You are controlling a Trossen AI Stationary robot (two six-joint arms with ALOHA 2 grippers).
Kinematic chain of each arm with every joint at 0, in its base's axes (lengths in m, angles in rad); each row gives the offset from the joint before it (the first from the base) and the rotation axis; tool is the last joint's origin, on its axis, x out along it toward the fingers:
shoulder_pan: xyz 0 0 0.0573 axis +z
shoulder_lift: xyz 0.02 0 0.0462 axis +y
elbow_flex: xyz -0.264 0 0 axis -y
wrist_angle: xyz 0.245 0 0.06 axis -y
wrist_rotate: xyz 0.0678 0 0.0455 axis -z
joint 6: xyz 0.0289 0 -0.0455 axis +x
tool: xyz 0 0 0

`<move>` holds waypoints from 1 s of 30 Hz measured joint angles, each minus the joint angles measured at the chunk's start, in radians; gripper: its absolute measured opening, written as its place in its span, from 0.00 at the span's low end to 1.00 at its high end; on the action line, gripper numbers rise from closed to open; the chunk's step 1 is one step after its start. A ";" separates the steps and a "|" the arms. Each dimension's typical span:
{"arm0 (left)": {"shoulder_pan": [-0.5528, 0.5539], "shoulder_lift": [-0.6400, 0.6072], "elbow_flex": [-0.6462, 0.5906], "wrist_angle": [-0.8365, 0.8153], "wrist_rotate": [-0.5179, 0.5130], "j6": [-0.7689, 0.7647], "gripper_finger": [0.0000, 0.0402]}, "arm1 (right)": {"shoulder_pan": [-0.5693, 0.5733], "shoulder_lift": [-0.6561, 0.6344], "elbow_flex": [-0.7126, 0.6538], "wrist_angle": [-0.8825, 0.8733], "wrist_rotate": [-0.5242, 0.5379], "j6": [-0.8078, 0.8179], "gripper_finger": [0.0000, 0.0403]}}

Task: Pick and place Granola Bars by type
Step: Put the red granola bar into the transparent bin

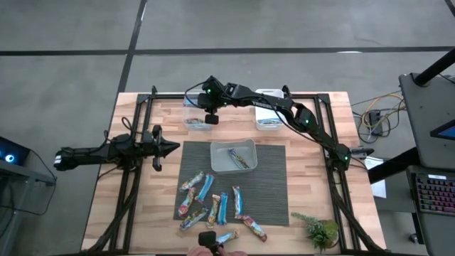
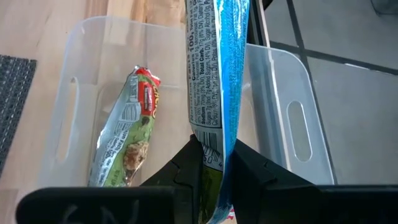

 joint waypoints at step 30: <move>0.000 0.000 0.000 0.000 0.000 0.000 0.00 | 0.000 -0.001 -0.001 0.002 -0.052 0.047 0.31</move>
